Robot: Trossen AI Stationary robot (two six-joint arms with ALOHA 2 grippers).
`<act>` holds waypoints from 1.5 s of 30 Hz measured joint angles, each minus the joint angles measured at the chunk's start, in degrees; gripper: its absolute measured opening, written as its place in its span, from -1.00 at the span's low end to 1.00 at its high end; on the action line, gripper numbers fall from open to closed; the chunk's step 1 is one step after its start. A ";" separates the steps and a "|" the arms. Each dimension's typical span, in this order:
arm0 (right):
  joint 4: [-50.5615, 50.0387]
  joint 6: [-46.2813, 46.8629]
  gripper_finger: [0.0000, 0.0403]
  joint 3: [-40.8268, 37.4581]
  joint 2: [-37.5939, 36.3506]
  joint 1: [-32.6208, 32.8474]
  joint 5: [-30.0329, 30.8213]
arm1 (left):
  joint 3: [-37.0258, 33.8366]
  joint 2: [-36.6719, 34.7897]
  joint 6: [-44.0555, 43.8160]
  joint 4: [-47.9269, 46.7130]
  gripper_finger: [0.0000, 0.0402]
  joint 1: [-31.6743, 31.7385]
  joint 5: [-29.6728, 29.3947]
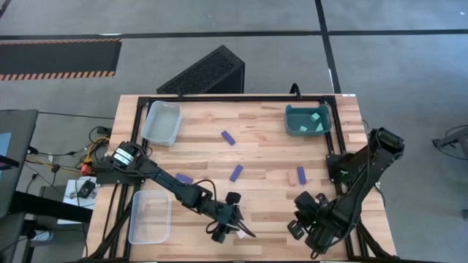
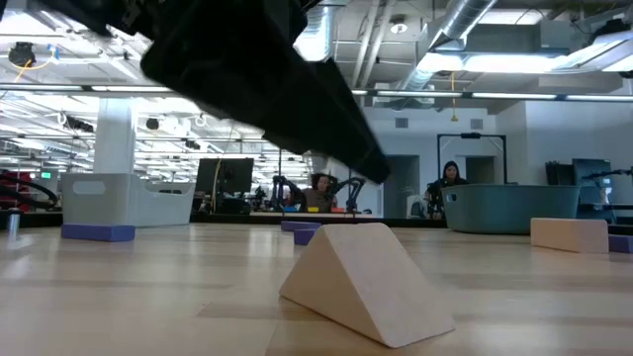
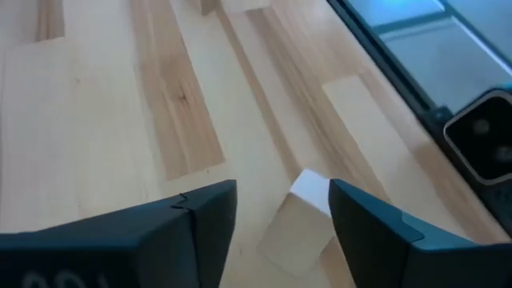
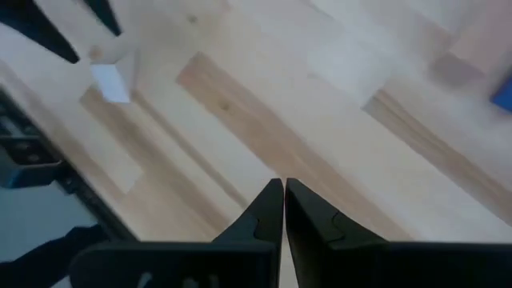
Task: Sort & place blocks by color
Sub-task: Put the light brown block into the white bin
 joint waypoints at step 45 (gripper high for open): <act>12.19 -6.95 -0.80 0.02 0.00 -1.79 7.07 | 0.07 6.44 9.43 4.60 -0.34 0.75 3.24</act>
